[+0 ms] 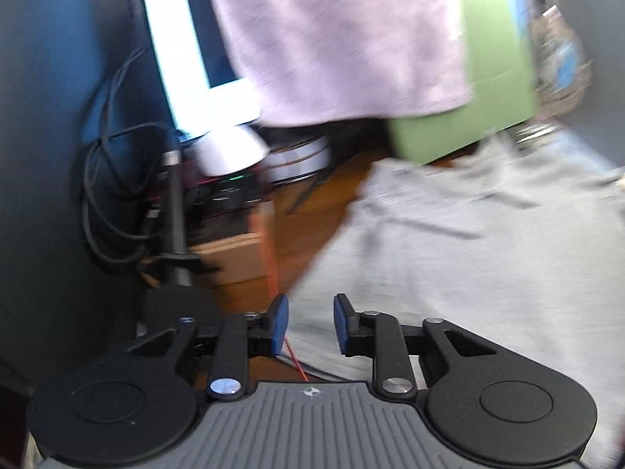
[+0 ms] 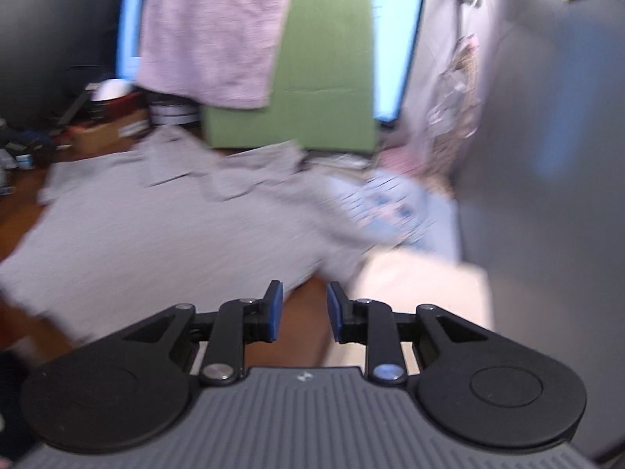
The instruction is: Fold clothes
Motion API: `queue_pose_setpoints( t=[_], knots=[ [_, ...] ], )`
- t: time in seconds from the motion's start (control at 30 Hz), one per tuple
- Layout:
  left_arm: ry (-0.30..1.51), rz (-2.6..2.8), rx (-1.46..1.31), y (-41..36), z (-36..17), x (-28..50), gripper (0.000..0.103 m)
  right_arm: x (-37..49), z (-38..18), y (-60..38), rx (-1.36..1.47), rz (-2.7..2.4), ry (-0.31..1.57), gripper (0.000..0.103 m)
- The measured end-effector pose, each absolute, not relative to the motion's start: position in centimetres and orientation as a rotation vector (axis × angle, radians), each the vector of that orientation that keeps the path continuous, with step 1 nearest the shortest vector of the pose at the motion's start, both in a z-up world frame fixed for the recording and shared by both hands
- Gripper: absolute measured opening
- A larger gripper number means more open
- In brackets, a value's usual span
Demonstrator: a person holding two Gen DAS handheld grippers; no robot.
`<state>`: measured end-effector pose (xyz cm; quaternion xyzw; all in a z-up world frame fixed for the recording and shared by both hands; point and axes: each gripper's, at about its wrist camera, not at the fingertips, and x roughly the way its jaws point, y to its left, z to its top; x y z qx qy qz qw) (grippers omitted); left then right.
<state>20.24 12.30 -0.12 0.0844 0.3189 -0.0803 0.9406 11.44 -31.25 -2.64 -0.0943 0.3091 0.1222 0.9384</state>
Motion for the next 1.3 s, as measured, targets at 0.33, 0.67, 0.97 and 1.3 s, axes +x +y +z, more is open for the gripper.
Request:
queue_pose_setpoints(
  t=[0.33,0.67,0.97,1.3],
  knots=[
    [0.69,-0.392,0.006,8.5,-2.8,10.4,0.028,6.1,-7.3,-30.7,0.036,0.272,0.682,0.029],
    [0.756,-0.342,0.037,6.8,-5.6,9.5,0.047,5.2,-8.6,-29.2,-0.088,0.131,0.622,0.004],
    [0.759,-0.342,0.066,6.9,-6.0,8.8,0.031,3.7,-8.9,-30.8,-0.115,0.042,0.602,0.004],
    [0.742,-0.307,0.039,9.5,-5.4,6.2,0.002,2.5,-8.7,-31.4,-0.042,0.094,0.592,0.004]
  ],
)
